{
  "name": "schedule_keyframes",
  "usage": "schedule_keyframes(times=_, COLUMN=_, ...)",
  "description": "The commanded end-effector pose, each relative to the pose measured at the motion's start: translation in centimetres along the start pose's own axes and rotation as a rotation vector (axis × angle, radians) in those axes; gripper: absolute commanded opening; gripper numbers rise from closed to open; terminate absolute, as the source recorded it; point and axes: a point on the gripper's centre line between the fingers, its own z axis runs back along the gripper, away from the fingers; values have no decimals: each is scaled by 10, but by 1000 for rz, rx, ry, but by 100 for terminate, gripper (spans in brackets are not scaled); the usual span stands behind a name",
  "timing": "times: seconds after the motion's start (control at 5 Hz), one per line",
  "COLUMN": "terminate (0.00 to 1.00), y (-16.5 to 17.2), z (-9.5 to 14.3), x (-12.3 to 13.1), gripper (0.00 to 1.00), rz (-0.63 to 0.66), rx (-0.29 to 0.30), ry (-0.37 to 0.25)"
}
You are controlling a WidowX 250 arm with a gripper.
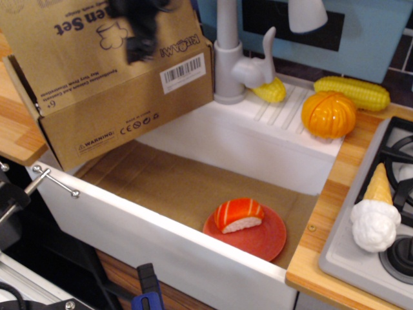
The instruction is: Close brown1fbox flap
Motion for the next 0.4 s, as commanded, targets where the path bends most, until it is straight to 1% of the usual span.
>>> schedule_keyframes(times=0.0, terminate=0, y=38, z=-28, x=-6, gripper=100, rz=22, rx=-215, ry=-26)
schedule_keyframes(times=0.2, terminate=100, y=41, z=-47, x=-10, gripper=100, rz=33, rx=-325, ry=-63)
